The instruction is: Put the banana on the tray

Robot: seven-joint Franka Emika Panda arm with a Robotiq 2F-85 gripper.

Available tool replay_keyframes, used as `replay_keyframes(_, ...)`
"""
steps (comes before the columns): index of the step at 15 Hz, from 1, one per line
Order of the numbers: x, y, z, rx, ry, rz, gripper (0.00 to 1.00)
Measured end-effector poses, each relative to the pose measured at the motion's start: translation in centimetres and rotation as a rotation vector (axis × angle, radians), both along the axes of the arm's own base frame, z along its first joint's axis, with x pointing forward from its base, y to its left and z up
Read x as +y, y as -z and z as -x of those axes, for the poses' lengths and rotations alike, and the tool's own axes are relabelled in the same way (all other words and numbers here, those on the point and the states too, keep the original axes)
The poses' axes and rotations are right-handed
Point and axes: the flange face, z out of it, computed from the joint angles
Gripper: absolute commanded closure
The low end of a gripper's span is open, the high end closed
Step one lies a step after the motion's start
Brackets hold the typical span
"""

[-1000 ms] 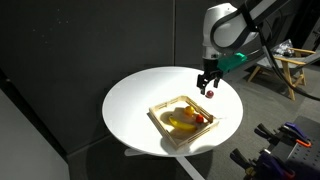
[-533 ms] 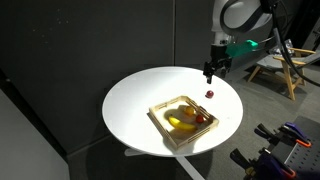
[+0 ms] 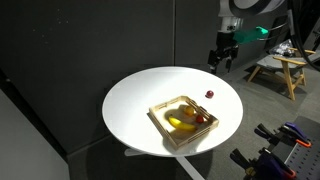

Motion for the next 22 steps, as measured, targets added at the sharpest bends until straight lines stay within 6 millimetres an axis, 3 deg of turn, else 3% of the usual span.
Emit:
replay_keyframes(9, -1.4, -4.4, 2.7, 0.038, -0.001, -0.002, 0.0)
replay_keyframes(22, -2.7, -7.0, 6.7, 0.033, -0.074, -0.02, 0.0)
